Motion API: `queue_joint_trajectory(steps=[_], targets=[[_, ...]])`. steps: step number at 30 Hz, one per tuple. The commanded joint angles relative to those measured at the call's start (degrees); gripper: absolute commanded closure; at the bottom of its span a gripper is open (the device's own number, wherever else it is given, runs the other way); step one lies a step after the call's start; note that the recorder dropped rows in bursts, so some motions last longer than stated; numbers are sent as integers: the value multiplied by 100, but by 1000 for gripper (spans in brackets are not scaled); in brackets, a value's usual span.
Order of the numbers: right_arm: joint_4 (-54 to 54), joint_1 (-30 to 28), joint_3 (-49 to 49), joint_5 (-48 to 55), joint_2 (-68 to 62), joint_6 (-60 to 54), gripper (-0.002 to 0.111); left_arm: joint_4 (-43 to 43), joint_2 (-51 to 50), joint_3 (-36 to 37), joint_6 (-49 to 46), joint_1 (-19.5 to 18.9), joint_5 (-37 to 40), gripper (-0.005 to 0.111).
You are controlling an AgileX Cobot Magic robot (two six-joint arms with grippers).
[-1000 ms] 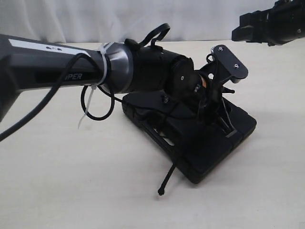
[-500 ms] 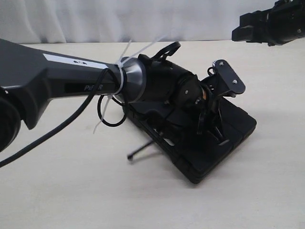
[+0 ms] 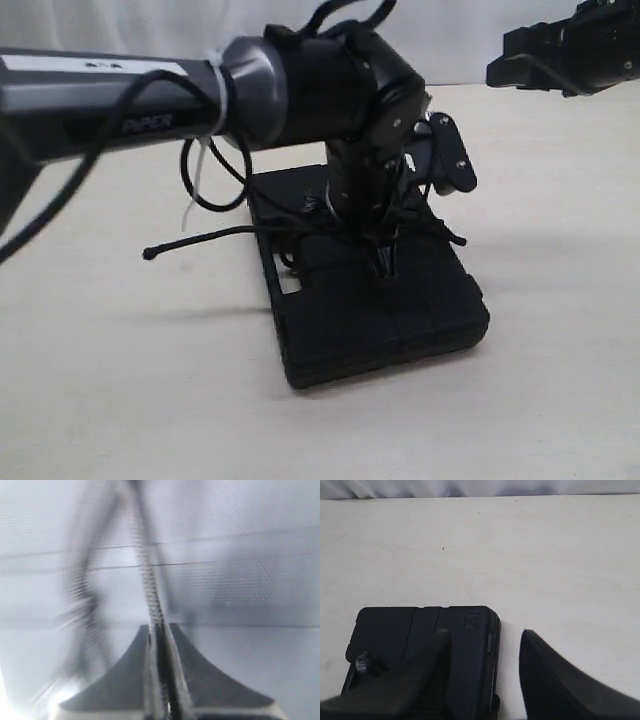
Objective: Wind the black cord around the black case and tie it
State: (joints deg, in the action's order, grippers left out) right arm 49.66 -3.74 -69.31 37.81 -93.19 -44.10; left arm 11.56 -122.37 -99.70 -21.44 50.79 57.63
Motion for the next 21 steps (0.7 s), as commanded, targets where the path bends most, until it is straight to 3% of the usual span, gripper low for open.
queue_joint_trajectory(steps=[1, 6, 13, 21], targets=[[42, -15, 27, 201, 39, -3, 67, -120, 648, 24, 62, -289, 423, 107], [62, 445, 27, 686, 39, -850, 67, -164, 1211, 24, 368, -731, -542, 107], [-1, 1212, 27, 1482, 53, -2730, 66, -174, 1252, 12, 354, -999, -792, 107], [-92, 1385, 41, 1571, 139, -3045, 53, -174, 1252, -46, 138, -1022, -1101, 107]])
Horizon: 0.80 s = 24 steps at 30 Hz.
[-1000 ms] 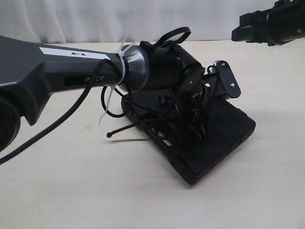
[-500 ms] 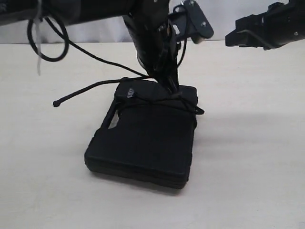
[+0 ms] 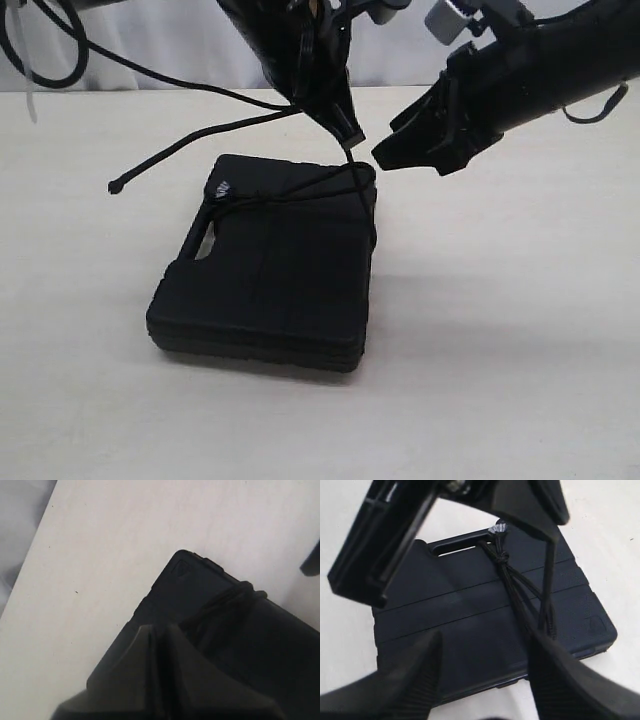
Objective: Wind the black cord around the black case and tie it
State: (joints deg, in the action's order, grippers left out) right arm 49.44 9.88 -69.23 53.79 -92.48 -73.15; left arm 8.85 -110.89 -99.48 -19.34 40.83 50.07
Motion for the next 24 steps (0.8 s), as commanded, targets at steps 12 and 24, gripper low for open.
queue_joint_trajectory(steps=[12, 24], targets=[[782, 23, 113, -1049, -175, 61, 52, -512, 105, -529, -376, -13, -84, 107], [2194, 23, 508, -1634, -515, -1366, 52, -662, 105, -529, -483, -13, -71, 107]])
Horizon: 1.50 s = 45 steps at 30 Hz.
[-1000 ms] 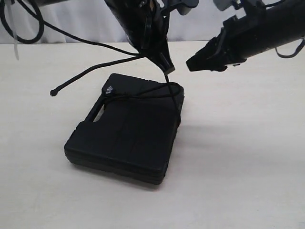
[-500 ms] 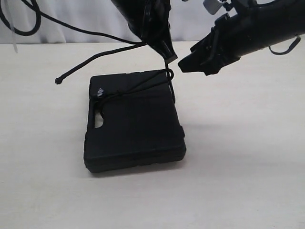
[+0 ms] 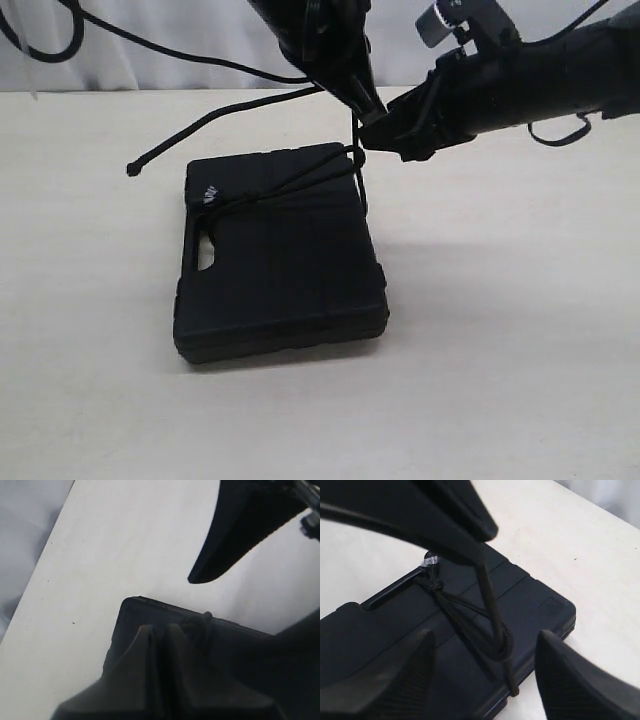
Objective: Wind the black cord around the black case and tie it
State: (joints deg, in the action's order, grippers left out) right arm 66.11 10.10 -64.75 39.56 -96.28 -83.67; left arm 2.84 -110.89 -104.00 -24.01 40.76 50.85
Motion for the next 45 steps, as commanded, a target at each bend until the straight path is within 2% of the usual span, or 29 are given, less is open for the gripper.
queue_joint_trajectory(steps=[1, 5, 7, 13, 17, 28, 31, 34, 36, 40, 42, 45], targets=[[700, 1, 60, -176, -205, -451, 52, -60, 105, -78, -15, -6, -150, 107], [922, 334, 60, -280, -752, -894, 52, -60, 105, -78, -15, -6, -150, 107], [965, 568, 60, -936, -919, -970, 54, -74, 105, -78, -15, -6, -112, 107], [965, 734, 60, -1767, -1244, -884, 72, -73, 105, -78, -15, -6, -20, 107], [965, 734, 115, -1959, -1592, -839, 73, -57, 105, -78, -15, -6, -31, 107], [965, 734, 115, -1780, -1475, -862, 73, -59, 105, -78, -15, -6, -33, 107], [965, 734, 115, -1703, -1333, -905, 65, -59, 105, -78, -15, -6, -33, 107], [862, 734, 115, -1680, -1172, -894, 45, -59, 105, -78, -15, -6, -20, 107], [815, 734, 115, -1680, -1063, -880, 39, -59, 105, -78, -15, -6, -20, 107], [1160, 734, 115, -1748, -887, -854, 45, -59, 105, -78, -15, -6, -8, 107], [1444, 734, 115, -2145, -1025, -854, 54, -128, 105, -78, -15, -6, -7, 107], [1451, 734, 115, -2494, -1398, -746, 78, -250, 105, -78, -15, -6, -7, 107]])
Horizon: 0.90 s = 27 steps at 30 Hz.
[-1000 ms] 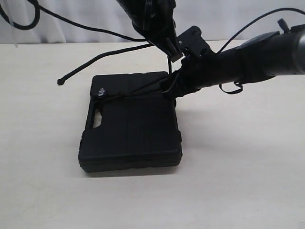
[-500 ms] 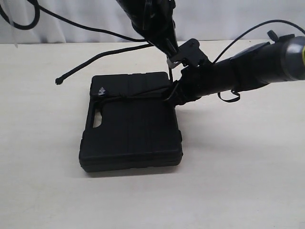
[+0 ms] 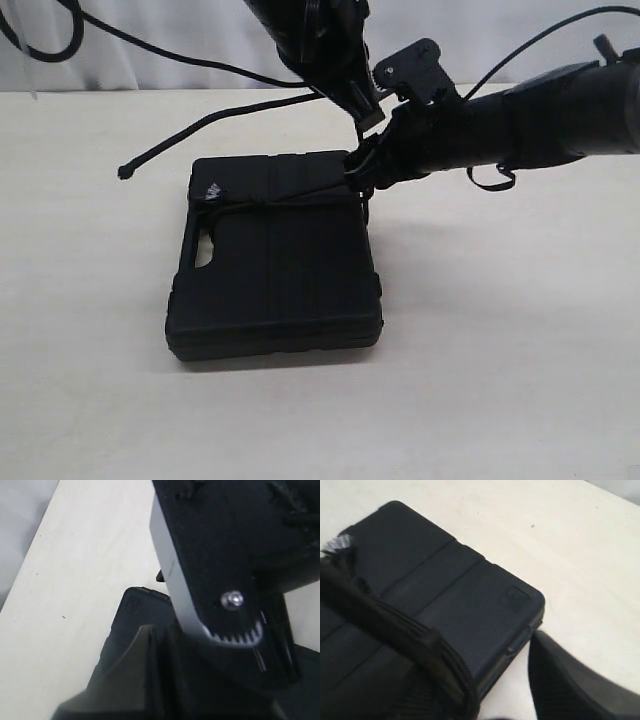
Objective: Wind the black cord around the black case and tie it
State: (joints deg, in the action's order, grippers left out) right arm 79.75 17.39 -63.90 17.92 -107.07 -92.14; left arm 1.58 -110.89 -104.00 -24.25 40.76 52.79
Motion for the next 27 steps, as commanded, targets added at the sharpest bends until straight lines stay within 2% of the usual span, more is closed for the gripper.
queue_joint_trajectory(steps=[1, 3, 5, 14, 16, 23, 27], targets=[[87, 5, 30, -329, -389, 101, 83, -188, 105, -78, 8, -6, -201, 107], [35, 5, 30, -311, -578, 91, 99, -158, 105, -78, 8, -6, -212, 107], [35, 5, 30, -311, -650, 91, 104, -158, 105, -78, 8, -6, -212, 107], [35, 5, 30, -470, -564, 91, 104, 84, 105, -78, -143, -6, -212, 107], [35, 5, 30, -522, -513, 91, 101, 237, 105, -78, -143, -6, -212, 107], [35, 5, 30, -590, -275, 91, 73, 389, 105, -78, -143, -6, -168, 107], [35, 5, 30, -576, -162, 91, 62, 389, 105, -78, -211, -6, -57, 107]])
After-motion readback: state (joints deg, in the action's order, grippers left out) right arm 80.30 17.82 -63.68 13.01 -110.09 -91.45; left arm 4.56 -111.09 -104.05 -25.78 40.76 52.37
